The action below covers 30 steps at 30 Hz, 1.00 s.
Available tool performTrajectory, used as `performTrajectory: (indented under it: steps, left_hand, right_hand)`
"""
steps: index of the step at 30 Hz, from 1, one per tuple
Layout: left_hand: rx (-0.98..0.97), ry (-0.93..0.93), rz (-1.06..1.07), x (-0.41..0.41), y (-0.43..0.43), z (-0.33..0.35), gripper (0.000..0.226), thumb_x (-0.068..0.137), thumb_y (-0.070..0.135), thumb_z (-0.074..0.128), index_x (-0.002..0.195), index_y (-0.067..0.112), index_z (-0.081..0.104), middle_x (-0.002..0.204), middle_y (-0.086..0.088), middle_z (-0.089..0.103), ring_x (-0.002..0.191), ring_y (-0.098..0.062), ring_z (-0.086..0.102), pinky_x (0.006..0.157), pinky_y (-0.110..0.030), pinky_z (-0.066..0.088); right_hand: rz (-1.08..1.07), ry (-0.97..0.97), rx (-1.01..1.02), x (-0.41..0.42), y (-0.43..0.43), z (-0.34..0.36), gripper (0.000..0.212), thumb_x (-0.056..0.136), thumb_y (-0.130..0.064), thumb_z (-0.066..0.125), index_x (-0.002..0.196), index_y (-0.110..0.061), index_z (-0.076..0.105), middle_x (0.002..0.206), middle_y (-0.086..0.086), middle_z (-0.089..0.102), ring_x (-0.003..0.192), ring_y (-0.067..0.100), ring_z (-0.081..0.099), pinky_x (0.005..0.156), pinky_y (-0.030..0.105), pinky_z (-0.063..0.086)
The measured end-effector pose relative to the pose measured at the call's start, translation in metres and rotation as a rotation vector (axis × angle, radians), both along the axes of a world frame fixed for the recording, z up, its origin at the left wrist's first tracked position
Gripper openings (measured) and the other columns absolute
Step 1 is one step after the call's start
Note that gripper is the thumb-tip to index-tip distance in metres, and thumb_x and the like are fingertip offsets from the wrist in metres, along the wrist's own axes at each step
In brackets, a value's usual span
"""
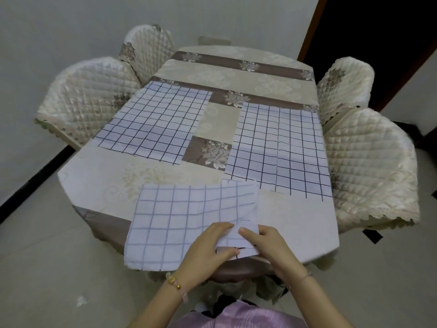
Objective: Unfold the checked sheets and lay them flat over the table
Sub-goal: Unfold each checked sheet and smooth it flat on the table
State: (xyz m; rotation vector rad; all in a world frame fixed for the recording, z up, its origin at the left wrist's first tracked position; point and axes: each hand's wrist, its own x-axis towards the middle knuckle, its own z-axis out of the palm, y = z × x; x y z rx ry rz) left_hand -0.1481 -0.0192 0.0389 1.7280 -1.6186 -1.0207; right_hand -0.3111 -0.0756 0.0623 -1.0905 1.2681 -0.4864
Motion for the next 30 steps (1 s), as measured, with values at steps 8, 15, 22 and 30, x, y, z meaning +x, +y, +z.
performTrajectory:
  steps: [8, 15, 22, 30]
  left_hand:
    - [0.063, 0.232, 0.301, 0.023, -0.007, 0.001, 0.023, 0.086, 0.004, 0.061, 0.076, 0.025, 0.064, 0.074, 0.008, 0.068, 0.070, 0.007, 0.061, 0.066, -0.005, 0.043]
    - [-0.015, 0.354, 0.481, 0.049, -0.026, 0.013, 0.021, 0.090, 0.016, 0.059, 0.076, 0.001, 0.061, 0.068, -0.004, 0.057, 0.068, -0.013, 0.052, 0.062, -0.021, 0.039]
    - [-0.196, 0.267, 0.597, 0.096, -0.047, 0.052, 0.040, 0.090, 0.013, 0.059, 0.056, 0.013, 0.038, 0.042, 0.012, 0.036, 0.043, -0.001, 0.030, 0.042, -0.014, 0.023]
    - [-0.380, 0.266, 0.658, 0.147, -0.081, 0.114, 0.035, 0.090, 0.023, 0.061, 0.064, 0.008, 0.041, 0.064, -0.008, 0.030, 0.062, -0.019, 0.028, 0.057, -0.030, 0.022]
  right_hand:
    - [-0.026, -0.040, 0.011, -0.006, -0.010, 0.001, 0.016, 0.087, -0.022, 0.064, 0.096, -0.012, 0.073, 0.088, 0.003, 0.077, 0.084, 0.020, 0.073, 0.074, 0.029, 0.058]
    - [0.007, -0.146, 0.054, -0.022, -0.018, -0.002, 0.021, 0.081, -0.002, 0.068, 0.102, -0.005, 0.072, 0.099, 0.009, 0.075, 0.094, 0.024, 0.071, 0.076, 0.025, 0.054]
    - [-0.103, -0.137, -0.076, -0.041, -0.044, 0.014, 0.017, 0.087, -0.018, 0.065, 0.087, -0.001, 0.069, 0.089, 0.017, 0.069, 0.085, 0.018, 0.064, 0.070, 0.020, 0.054]
    - [-0.330, -0.395, -0.182, -0.049, -0.097, 0.062, 0.025, 0.094, -0.019, 0.053, 0.112, -0.008, 0.066, 0.103, 0.004, 0.074, 0.097, 0.020, 0.069, 0.083, 0.038, 0.055]
